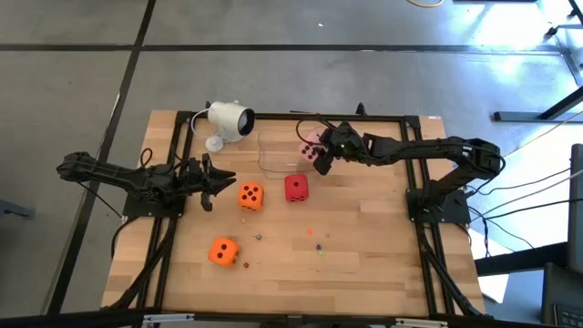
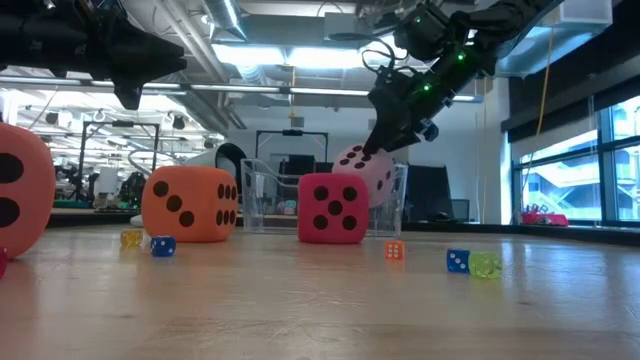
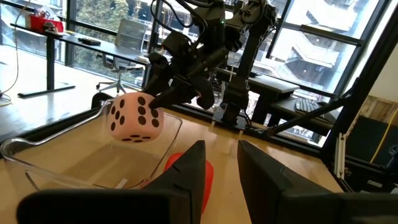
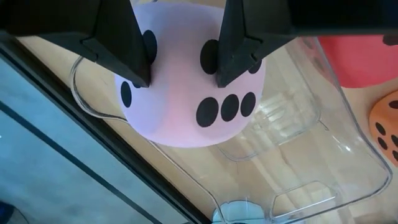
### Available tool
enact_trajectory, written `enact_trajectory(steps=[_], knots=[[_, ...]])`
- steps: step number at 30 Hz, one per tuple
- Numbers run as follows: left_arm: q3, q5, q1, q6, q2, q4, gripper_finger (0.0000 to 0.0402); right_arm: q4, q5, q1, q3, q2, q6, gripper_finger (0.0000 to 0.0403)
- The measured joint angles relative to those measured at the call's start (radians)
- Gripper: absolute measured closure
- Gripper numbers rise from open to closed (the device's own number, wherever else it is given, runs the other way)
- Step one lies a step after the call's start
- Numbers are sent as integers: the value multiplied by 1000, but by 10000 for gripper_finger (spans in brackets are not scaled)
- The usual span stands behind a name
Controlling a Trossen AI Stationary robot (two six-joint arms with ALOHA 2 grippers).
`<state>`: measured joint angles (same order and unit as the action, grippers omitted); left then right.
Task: Pick & Place Dice
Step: Put the large pink die into the transparent bin, then put the large red die into the transparent bin
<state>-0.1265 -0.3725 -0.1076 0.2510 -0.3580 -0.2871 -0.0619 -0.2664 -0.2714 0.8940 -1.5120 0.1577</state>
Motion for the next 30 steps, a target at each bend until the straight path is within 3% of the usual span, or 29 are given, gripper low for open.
enact_trajectory(steps=[12, 26, 30], knots=[[0, 0, 0, 0, 0, 0, 313, 9, 23, 18, 6, 0, -1, 222], [0, 1, 0, 0, 0, 0, 313, 9, 24, 101, 151, 0, -69, 222], [0, 1, 0, 0, 0, 0, 313, 7, 93, 131, 184, 0, -66, 222]])
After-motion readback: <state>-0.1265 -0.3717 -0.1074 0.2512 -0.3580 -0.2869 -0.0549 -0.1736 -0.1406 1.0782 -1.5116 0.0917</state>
